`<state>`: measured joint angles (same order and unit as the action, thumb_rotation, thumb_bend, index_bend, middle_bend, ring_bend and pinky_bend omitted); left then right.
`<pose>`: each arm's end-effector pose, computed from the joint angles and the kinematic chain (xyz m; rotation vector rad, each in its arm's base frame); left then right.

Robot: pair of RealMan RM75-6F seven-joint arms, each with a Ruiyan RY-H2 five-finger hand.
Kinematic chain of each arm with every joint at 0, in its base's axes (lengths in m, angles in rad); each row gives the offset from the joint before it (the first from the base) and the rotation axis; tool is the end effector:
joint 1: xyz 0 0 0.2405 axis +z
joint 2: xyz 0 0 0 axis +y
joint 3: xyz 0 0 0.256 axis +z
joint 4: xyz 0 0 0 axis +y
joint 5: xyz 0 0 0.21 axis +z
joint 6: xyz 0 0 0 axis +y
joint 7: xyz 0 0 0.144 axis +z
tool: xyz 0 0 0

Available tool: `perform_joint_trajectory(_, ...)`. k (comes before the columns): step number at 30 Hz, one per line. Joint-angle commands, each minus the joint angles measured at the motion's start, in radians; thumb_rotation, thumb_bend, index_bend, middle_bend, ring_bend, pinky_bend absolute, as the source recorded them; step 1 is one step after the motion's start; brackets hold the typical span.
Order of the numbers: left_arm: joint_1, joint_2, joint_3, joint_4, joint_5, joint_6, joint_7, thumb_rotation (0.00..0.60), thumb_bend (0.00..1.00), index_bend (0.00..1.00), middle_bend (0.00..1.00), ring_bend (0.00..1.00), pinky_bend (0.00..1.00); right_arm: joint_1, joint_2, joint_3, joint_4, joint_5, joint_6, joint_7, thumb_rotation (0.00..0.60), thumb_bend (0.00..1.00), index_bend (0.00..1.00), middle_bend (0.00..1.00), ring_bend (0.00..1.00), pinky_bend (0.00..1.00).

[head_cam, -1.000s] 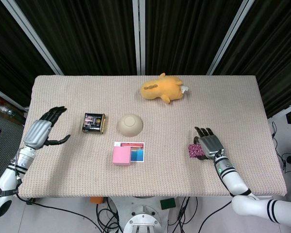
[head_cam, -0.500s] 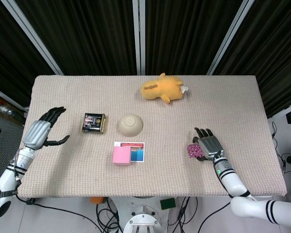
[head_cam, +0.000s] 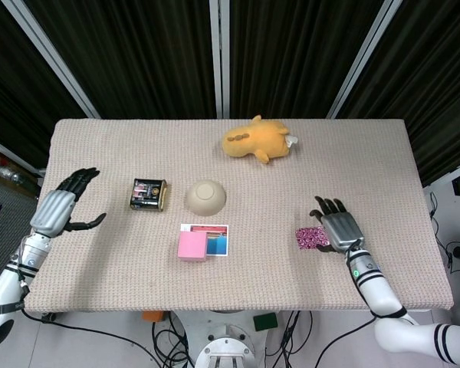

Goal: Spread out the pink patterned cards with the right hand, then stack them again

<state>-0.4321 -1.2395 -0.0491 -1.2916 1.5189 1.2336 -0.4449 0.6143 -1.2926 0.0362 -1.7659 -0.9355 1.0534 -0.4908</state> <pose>-0.2953 0.2987 0.1233 -1.5962 -1.0733 -1.1315 -0.2158 -0.2882 0.0404 1.7813 -1.0496 0.6252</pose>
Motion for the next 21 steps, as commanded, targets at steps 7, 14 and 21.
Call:
perform_joint_trajectory(7, 0.087, 0.017, -0.003, -0.018, -0.065, 0.087, 0.185, 0.331, 0.23, 0.04, 0.05, 0.02, 0.14, -0.277, 0.144, -0.061, 0.089, -0.395, 0.467, 0.185, 0.600, 0.48, 0.00, 0.00, 0.00, 0.00)
perform_joint_trajectory(14, 0.227, 0.020, 0.000, -0.033, -0.159, 0.235, 0.442, 0.295, 0.23, 0.04, 0.05, 0.02, 0.14, -0.426, 0.123, -0.097, 0.255, -0.438, 0.584, 0.285, 0.600, 0.48, 0.00, 0.00, 0.00, 0.00)
perform_joint_trajectory(21, 0.298, 0.058, 0.054, -0.114, -0.115, 0.269, 0.428, 0.248, 0.23, 0.07, 0.05, 0.01, 0.14, -0.451, 0.077, -0.086, 0.331, -0.452, 0.534, 0.352, 0.600, 0.48, 0.00, 0.00, 0.00, 0.00)
